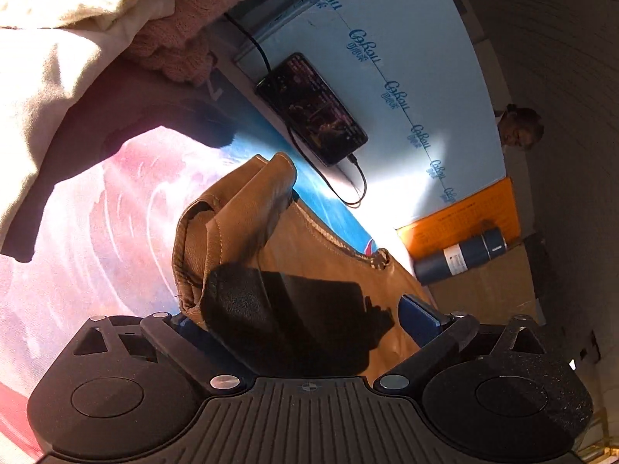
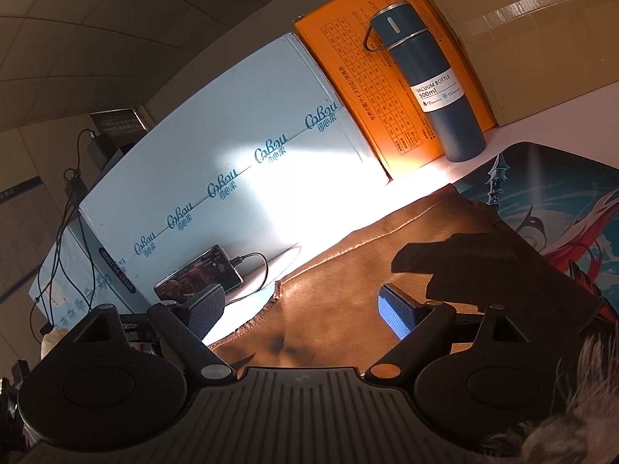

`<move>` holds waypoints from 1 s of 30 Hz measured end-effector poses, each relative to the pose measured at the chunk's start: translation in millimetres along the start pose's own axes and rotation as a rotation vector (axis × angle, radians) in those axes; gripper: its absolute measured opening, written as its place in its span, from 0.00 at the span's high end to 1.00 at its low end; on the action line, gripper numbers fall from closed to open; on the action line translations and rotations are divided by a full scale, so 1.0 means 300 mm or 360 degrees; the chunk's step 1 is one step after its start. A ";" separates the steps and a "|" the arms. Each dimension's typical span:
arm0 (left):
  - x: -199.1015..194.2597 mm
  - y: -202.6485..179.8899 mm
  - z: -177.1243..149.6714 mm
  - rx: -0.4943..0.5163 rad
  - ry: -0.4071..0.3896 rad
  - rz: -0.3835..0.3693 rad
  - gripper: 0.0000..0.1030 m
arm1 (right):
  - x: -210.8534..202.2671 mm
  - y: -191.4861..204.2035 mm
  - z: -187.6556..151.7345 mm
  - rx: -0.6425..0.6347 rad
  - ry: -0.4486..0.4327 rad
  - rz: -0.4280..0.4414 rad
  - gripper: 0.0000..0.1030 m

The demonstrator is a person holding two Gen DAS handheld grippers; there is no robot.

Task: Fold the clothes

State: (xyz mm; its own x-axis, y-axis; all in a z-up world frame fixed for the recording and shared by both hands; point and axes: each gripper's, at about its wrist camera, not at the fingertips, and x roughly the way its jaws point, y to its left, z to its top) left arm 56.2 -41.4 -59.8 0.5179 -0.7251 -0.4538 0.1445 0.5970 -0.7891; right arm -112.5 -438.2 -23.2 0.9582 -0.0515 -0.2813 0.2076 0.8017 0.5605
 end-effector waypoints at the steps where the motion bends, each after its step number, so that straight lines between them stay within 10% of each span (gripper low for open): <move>1: 0.012 -0.010 0.001 -0.0008 -0.0036 0.0014 0.01 | -0.002 0.000 0.000 -0.0004 -0.0006 -0.0008 0.16; 6: 0.048 -0.055 -0.024 0.0173 -0.0167 0.0064 0.06 | -0.001 -0.012 0.000 0.0027 -0.0001 -0.0019 0.16; 9: 0.071 -0.035 -0.023 0.0251 -0.0148 0.0130 0.80 | 0.002 -0.013 0.000 0.0032 0.0010 -0.0020 0.16; 10: 0.071 -0.024 -0.021 0.0264 -0.0147 0.0131 0.88 | 0.002 -0.013 0.000 0.0033 0.0011 -0.0016 0.16; 22: 0.153 -0.059 0.116 0.0592 0.0016 0.0033 0.89 | 0.046 -0.054 0.040 0.0257 0.0079 0.0097 0.15; 30: 0.192 -0.009 0.142 0.0438 -0.0041 -0.0094 0.89 | 0.225 0.029 0.047 0.0309 0.0040 0.0059 0.11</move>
State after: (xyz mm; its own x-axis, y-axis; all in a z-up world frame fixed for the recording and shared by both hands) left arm 121.8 -70.1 -66.3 0.5225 -0.7548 -0.3966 0.3970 0.6270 -0.6703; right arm -43.4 -443.0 -26.5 0.9612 -0.0070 -0.2759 0.2086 0.6729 0.7097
